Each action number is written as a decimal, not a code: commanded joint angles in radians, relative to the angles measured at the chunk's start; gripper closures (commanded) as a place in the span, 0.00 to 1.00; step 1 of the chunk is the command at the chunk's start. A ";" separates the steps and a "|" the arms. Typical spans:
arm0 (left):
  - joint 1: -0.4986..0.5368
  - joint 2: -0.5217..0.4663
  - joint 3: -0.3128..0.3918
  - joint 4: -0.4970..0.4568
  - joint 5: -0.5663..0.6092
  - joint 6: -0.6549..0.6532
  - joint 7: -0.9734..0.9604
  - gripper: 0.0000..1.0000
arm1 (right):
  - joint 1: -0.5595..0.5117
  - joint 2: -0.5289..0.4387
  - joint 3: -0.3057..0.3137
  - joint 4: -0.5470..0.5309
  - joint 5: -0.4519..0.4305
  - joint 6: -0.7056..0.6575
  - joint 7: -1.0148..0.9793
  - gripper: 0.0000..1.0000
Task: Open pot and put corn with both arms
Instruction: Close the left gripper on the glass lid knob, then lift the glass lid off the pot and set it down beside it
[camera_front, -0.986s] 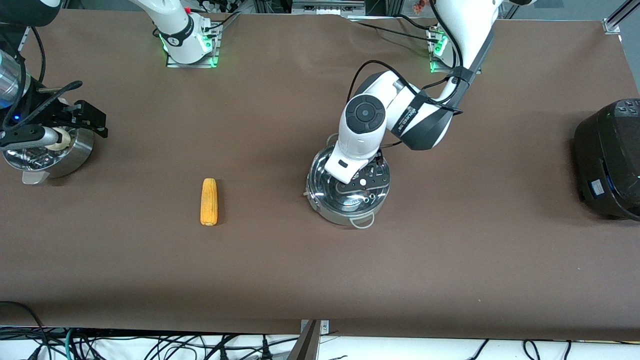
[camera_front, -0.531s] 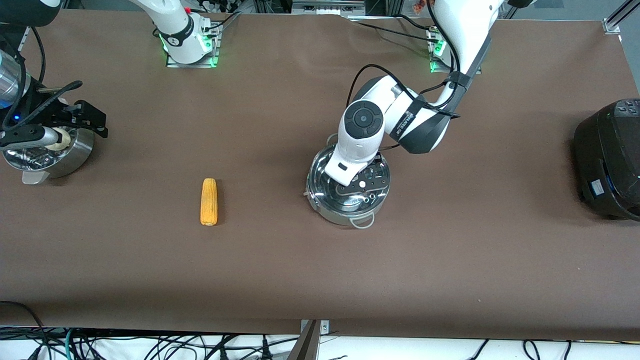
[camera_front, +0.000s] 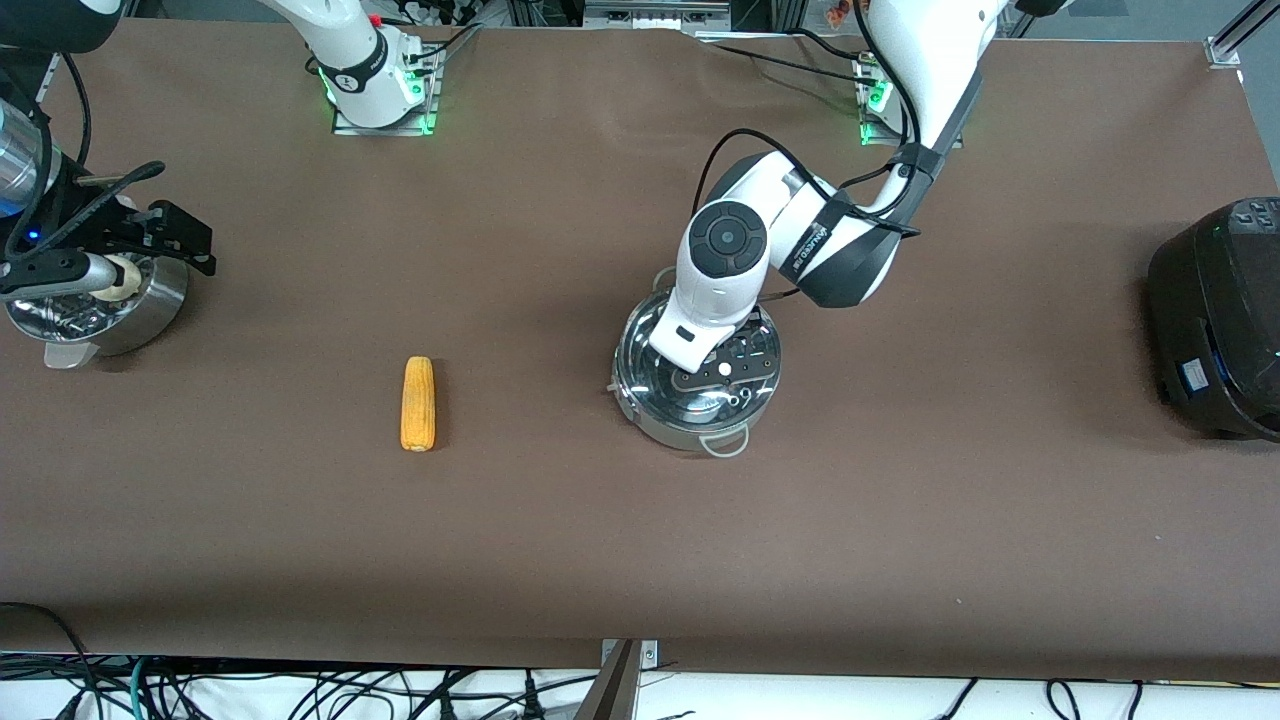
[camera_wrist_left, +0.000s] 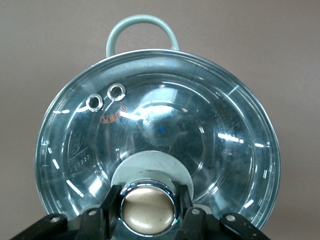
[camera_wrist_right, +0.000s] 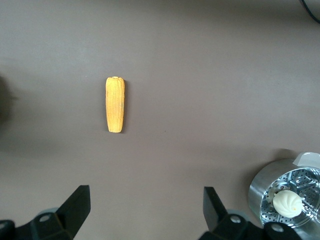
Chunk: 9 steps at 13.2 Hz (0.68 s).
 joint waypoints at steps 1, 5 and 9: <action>0.003 -0.061 0.003 0.036 0.005 -0.050 -0.008 0.88 | -0.002 0.006 -0.001 0.022 0.016 -0.009 -0.003 0.00; 0.047 -0.167 0.003 0.039 -0.016 -0.144 -0.002 0.88 | -0.002 0.006 -0.001 0.021 0.015 -0.009 -0.004 0.00; 0.164 -0.207 0.008 0.037 -0.005 -0.220 0.163 0.88 | -0.003 0.006 -0.002 0.021 0.015 -0.010 -0.004 0.00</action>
